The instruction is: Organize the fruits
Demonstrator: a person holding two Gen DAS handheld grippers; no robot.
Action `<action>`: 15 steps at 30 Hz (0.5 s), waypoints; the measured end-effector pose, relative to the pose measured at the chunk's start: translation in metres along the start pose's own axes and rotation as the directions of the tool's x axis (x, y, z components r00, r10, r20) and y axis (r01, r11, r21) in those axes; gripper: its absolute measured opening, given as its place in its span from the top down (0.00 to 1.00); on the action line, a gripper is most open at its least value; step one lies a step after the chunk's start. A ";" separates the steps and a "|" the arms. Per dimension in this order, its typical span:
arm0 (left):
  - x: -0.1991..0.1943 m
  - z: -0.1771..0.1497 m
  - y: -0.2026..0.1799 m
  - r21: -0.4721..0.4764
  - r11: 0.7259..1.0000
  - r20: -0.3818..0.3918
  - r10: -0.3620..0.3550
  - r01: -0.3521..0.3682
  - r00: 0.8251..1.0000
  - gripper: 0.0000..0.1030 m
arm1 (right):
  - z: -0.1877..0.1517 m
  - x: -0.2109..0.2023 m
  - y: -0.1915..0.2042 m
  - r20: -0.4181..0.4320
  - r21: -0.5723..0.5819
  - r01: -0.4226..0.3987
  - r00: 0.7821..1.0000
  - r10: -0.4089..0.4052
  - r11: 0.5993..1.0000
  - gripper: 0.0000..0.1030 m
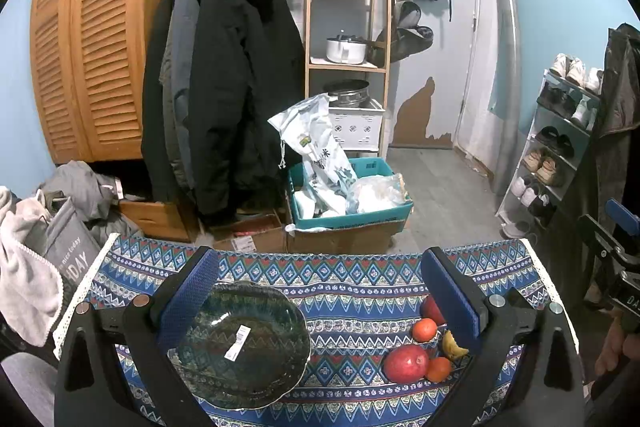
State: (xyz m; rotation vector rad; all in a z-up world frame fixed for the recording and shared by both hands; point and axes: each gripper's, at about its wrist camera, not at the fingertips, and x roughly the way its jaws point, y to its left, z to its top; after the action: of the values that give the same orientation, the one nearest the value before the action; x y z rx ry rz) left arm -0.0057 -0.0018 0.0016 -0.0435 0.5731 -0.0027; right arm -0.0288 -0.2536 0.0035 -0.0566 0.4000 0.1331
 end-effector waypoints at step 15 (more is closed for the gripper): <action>0.000 0.000 0.000 0.000 1.000 0.001 0.000 0.000 1.000 0.01 | 0.001 0.001 0.001 0.000 -0.001 0.001 1.000 -0.001 1.000 0.03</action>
State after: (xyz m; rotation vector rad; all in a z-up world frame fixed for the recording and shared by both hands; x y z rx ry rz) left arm -0.0059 -0.0016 0.0015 -0.0430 0.5718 -0.0023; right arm -0.0277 -0.2521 0.0040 -0.0575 0.4001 0.1324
